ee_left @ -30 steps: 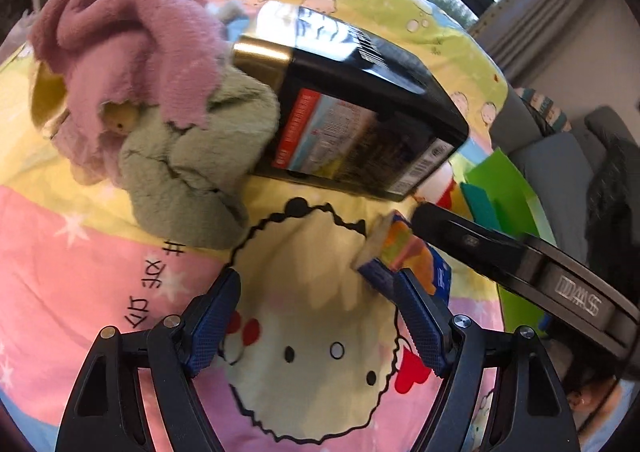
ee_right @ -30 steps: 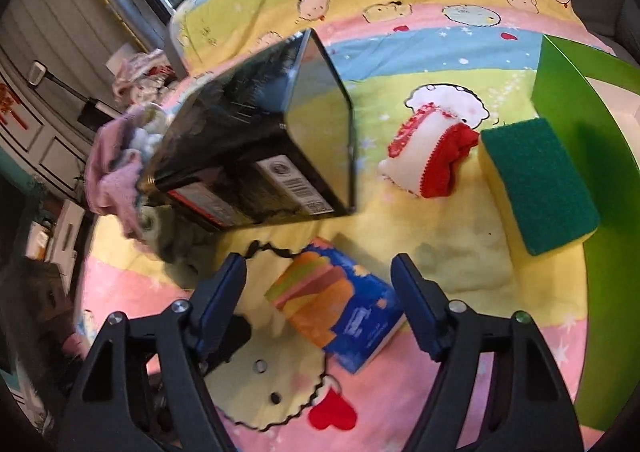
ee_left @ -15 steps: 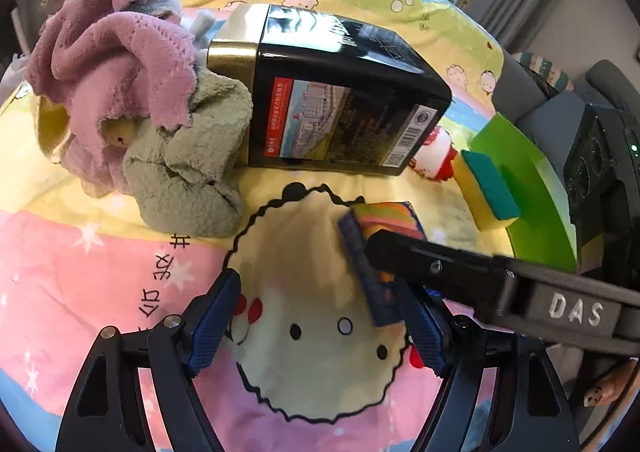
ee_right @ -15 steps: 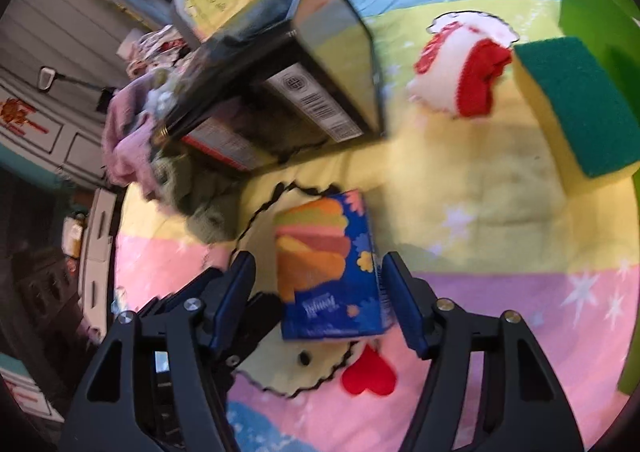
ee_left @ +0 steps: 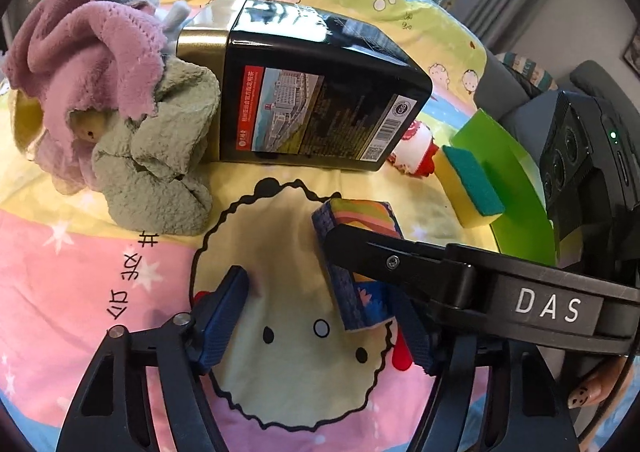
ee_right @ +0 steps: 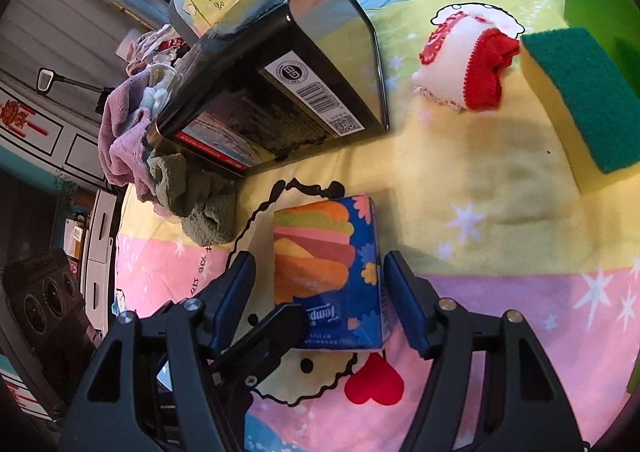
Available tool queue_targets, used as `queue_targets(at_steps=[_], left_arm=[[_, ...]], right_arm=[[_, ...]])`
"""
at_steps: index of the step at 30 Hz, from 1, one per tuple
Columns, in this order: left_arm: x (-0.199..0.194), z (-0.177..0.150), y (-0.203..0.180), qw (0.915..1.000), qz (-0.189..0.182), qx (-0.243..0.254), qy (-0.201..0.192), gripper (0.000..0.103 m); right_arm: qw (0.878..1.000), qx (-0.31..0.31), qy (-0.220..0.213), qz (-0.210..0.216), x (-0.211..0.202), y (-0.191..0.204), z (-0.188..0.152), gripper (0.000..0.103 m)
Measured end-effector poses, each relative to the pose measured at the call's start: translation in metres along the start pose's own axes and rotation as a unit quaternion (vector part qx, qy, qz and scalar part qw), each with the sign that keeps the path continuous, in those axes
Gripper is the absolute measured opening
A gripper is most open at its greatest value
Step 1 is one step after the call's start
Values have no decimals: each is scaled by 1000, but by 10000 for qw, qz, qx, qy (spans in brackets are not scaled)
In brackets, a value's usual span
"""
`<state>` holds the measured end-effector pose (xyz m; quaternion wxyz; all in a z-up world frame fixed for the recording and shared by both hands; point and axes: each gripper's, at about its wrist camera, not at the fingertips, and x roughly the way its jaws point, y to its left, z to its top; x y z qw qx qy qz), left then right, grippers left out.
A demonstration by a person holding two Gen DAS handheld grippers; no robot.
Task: Organize soft objects
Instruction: 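Grasp the blue tissue pack with the right gripper and lift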
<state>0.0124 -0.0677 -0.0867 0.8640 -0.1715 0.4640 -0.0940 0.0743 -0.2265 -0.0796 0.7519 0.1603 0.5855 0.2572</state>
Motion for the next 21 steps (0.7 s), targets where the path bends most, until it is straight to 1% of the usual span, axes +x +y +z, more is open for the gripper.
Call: queue_targets(at_steps=[3,4,5,6,8,12,15,16,19,21], left_arm=[[1,-1,-1,9998,-183,37,-30,59],[1,-1,-3,9997,-217,69,-35,56],[1,-2,-4,9995,-294,92,-61,51],[2,-3,-6,9985,-541,101,-23,42],[1,-3,-11,9989,-441,166,-42,42],[-3,-1,-16,9980,-567,249,-130,42],[-14,2,-29,9964,-647,418,-342,42],[-18,2,-34,9955,-677,489,-439,42],[-30,7,-50,9920,-784,703,-700,42],[-35,10,-61,9886,-922,850,-831,42]], right_arm=[[9999,-88,-18,-82,2,3,-1,60],[9999,-119,-37,-100,2,5,-1,54],[9999,-118,-4,-21,3,6,-1,53],[9999,-107,21,52,4,7,-1,53],[9999,-159,-5,-48,3,9,-2,52],[9997,-153,-151,-105,-5,11,-2,52],[9989,-208,-404,-109,-22,14,-1,52],[9981,-236,-550,-111,-31,16,-1,52],[9956,-256,-897,-118,-54,18,-2,52],[9934,-277,-1095,-187,-67,17,-2,52]])
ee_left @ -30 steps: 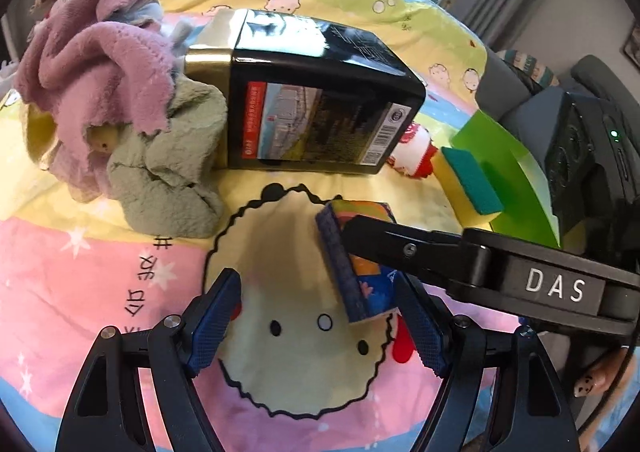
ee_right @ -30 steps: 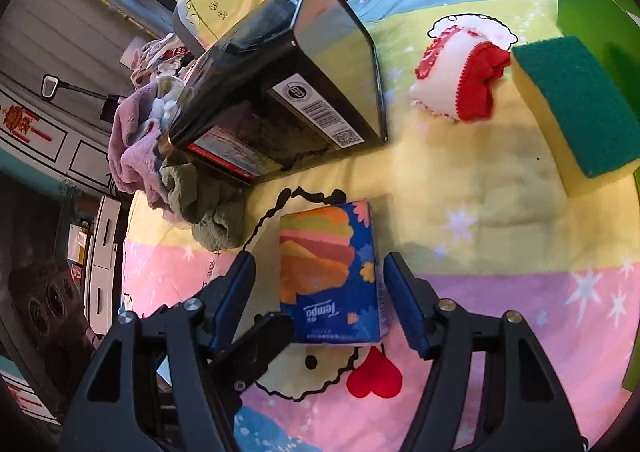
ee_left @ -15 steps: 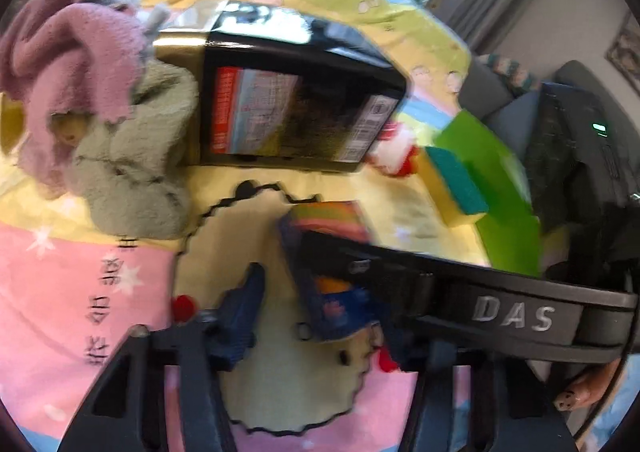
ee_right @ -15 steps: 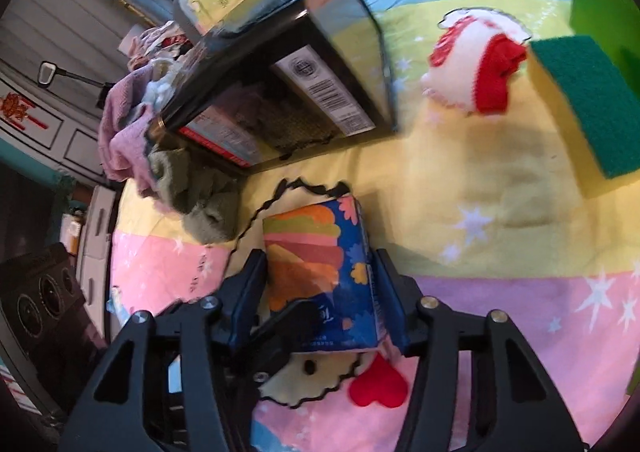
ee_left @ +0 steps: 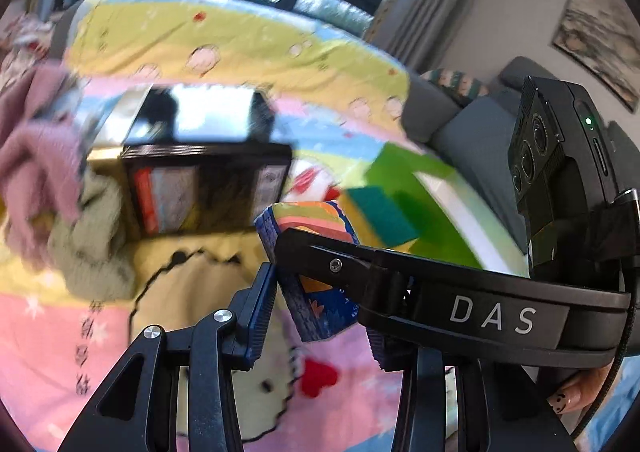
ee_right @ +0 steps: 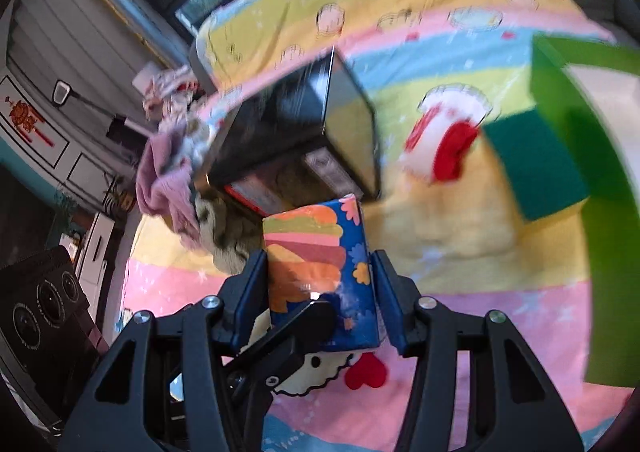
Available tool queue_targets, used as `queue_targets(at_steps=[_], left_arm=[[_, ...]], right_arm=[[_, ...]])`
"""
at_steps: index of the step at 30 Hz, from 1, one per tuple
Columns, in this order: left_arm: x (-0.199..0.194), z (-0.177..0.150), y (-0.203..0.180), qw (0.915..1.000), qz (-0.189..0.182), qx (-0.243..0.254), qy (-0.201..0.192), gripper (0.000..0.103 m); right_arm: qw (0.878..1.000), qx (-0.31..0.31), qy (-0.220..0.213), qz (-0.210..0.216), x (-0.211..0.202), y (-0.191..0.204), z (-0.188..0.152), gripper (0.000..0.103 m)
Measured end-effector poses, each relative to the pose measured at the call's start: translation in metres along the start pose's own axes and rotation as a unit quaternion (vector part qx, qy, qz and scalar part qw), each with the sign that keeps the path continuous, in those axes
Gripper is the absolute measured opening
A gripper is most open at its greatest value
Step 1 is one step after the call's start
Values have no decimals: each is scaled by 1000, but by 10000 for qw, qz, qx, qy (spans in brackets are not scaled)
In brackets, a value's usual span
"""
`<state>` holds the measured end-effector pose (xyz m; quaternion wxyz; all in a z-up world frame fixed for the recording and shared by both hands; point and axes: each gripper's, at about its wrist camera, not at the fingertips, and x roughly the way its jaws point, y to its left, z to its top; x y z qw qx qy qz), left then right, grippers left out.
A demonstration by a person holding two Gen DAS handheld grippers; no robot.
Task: Organize soft objects
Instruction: 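Grasp the blue tissue pack with the right gripper and lift, then carry the blue tissue pack into the green box and release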
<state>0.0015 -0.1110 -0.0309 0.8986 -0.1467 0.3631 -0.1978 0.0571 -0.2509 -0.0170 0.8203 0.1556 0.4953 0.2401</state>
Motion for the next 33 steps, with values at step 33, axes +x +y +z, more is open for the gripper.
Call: queue_targets(at_steps=[33], left_arm=[[104,20,-184,9605,-1615,2134,764,33]], right_arm=[[9520,2008,-1916,-1292,-143,-152,-18,52]])
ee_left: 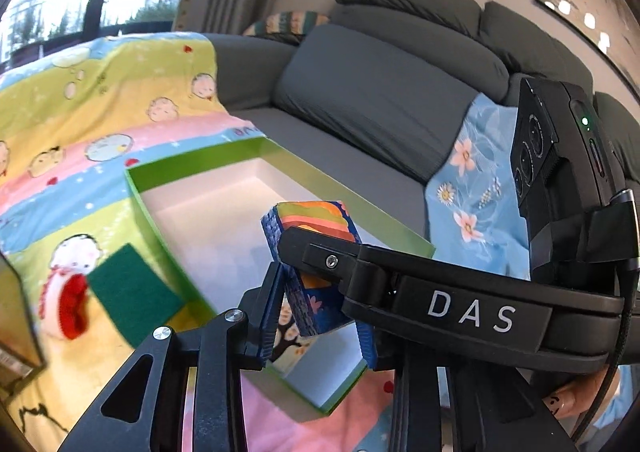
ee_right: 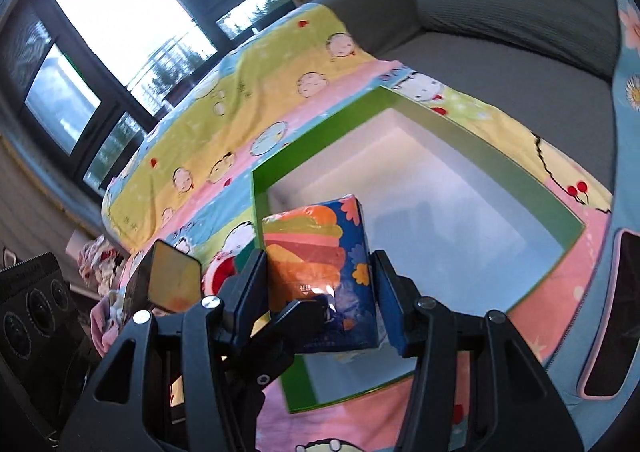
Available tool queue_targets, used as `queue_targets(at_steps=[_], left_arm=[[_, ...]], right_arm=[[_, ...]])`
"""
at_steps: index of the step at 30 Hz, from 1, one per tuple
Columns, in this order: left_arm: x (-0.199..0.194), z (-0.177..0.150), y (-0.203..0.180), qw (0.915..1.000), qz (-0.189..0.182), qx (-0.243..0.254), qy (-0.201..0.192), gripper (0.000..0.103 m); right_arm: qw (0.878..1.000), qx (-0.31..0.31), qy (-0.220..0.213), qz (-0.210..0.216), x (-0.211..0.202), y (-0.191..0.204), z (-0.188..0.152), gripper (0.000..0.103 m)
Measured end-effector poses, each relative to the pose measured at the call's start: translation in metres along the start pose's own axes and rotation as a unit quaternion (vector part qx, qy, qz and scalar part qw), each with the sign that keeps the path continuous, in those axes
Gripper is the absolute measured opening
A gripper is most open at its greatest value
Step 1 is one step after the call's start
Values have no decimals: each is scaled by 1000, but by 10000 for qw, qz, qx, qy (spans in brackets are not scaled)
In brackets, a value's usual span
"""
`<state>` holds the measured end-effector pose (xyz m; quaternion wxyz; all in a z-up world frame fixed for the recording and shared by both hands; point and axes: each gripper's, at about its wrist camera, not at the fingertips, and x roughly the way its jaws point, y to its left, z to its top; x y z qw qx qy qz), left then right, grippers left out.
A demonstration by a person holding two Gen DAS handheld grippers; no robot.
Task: Organize soft objects
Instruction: 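Carry the blue tissue pack into the green box and release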
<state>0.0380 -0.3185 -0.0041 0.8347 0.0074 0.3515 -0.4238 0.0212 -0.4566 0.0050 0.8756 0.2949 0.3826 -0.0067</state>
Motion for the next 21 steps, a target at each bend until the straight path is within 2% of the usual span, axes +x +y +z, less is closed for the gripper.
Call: queue_targets(at_steps=[10,21], left_arm=[[27,7,-10,9992,-193,168,317,32],[43,8,-1,9974,-399,-59,593,30]], right_arm=[[9987,467,-71,-211,-3,-25,3,52],[9968,518,-30,-600,5,-32,5,51]])
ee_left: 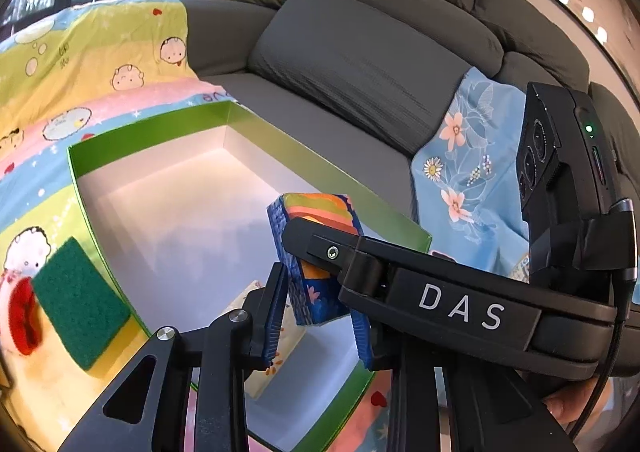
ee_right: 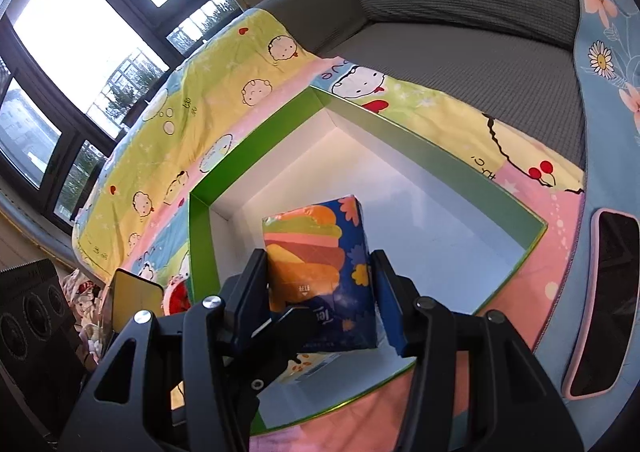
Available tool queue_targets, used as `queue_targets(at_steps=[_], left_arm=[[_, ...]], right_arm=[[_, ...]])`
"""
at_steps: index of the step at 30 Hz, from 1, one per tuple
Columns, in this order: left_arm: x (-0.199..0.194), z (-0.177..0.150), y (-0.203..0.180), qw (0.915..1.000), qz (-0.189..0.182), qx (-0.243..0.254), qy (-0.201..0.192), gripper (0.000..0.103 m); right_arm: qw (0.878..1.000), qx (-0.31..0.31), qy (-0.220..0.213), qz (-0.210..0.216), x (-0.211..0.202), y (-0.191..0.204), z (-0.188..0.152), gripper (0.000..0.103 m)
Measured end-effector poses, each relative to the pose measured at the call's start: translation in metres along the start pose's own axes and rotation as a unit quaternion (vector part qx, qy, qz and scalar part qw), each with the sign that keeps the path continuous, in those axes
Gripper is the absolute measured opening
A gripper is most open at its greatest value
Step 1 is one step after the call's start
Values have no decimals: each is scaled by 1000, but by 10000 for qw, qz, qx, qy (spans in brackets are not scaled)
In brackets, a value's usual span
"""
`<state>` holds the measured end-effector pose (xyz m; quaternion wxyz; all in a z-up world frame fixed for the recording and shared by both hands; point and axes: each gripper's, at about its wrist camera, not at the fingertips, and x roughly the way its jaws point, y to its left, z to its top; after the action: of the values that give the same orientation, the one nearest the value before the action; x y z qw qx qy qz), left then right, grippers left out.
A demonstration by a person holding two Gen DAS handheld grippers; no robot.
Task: Organize soft objects
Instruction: 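Carry the blue tissue pack into the green box and release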
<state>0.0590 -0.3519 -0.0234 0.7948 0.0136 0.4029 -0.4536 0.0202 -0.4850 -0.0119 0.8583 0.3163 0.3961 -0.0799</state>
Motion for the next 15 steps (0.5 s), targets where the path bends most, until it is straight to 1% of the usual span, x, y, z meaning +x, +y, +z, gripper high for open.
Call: queue_targets(at_steps=[4,7,9,12,13,14,15], left_arm=[[3,1,1,10000,38,-25,53,30],[6,-1,4,9998,173,-113,73,31],[3,-2,3,9997,230,-74,-5,31],[-8,-4,4,9997,195,-138,-104,31],[-13,-3,6,9995,229,-189,-133,31],[-20,-4,8,9992,285,-226,-181,31],[-25,-4,10,9989,333,-252,-220,34]], right_arm=[[9998,-26,-40,-204,1,-2,2,51],[9982,-186,-128,-555,5,1,3,54],[9979,-201,-174,-589,5,1,2,56],[9983,-153,-241,-507,1,-1,2,65],[9986,-149,-261,-439,-1,-1,2,72],[9986,-155,-276,-418,-2,0,2,75],[9986,-158,-316,-397,-5,1,1,76]])
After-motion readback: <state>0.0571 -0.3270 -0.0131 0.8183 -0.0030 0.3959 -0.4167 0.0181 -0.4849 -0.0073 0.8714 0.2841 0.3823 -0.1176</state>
